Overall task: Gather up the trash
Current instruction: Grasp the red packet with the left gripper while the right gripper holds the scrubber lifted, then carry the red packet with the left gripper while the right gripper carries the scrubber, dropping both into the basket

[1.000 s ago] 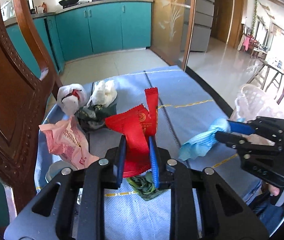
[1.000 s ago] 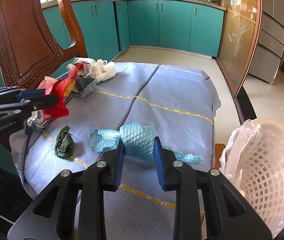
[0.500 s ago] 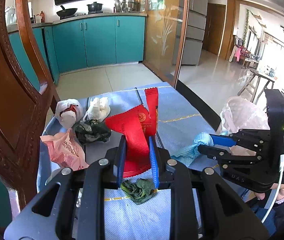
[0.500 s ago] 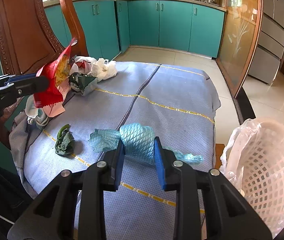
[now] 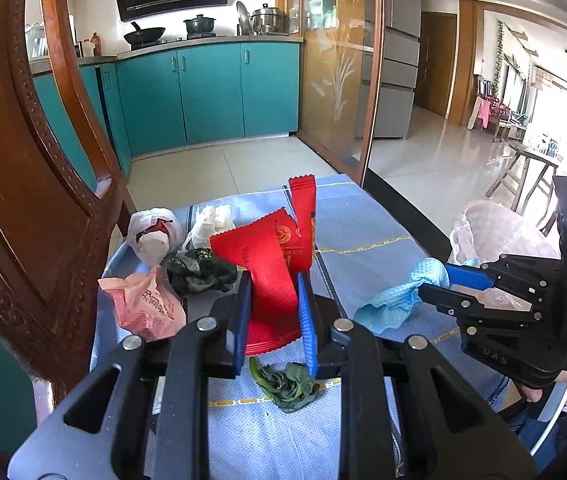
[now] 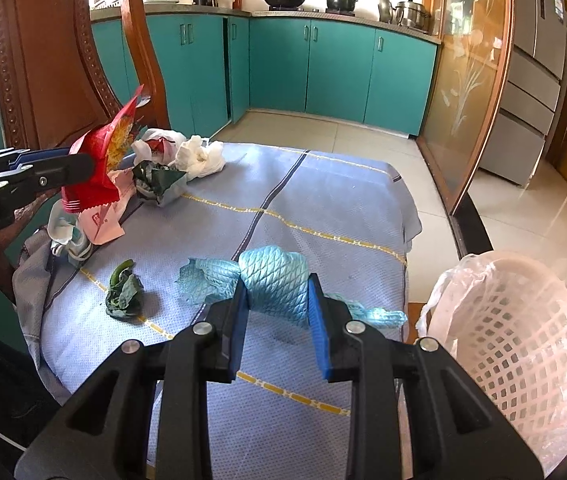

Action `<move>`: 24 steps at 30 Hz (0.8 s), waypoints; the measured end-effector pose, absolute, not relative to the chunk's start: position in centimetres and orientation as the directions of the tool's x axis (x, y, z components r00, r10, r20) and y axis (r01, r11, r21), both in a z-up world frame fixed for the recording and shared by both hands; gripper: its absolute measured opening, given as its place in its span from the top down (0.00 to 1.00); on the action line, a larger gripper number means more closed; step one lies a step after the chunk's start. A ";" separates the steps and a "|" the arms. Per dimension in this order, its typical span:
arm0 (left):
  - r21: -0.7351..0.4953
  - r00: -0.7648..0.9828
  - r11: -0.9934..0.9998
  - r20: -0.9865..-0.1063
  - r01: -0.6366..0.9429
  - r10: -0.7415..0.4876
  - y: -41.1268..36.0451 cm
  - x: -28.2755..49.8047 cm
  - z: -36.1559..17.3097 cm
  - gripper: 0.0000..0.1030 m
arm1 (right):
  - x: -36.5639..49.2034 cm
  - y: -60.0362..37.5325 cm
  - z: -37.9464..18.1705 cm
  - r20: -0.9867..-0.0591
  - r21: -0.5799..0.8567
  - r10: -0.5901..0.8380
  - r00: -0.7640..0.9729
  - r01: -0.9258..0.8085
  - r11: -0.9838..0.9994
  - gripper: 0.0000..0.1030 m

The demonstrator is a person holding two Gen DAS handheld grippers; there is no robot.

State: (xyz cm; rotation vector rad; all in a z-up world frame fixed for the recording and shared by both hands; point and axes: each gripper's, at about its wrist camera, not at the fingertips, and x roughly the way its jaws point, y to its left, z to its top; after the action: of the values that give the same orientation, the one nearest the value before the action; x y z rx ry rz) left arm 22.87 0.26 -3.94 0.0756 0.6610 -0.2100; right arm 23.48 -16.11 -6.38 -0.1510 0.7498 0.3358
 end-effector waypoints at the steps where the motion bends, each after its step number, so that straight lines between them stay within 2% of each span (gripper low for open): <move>1: 0.002 0.769 0.976 -0.616 0.217 -0.170 0.3 22.9 -3.9 0.78 | 23.5 -16.1 -6.4 -0.690 -0.016 0.244 0.682 -0.351 0.936 0.72; 18: -0.007 0.788 0.977 -0.589 0.213 -0.176 0.6 22.7 -3.7 0.78 | 23.2 -15.9 -6.3 -0.681 -0.025 0.243 0.691 -0.354 0.935 0.72; 24: -0.015 0.807 0.975 -0.559 0.220 -0.190 0.6 22.3 -3.2 0.78 | 22.5 -16.2 -5.3 -0.632 -0.049 0.225 0.742 -0.328 0.943 0.72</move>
State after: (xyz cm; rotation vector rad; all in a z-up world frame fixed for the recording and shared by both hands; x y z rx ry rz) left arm 22.29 0.61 -3.15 0.0514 0.5923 -0.2196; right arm 22.47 -16.19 -5.30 -0.1615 0.6696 0.3044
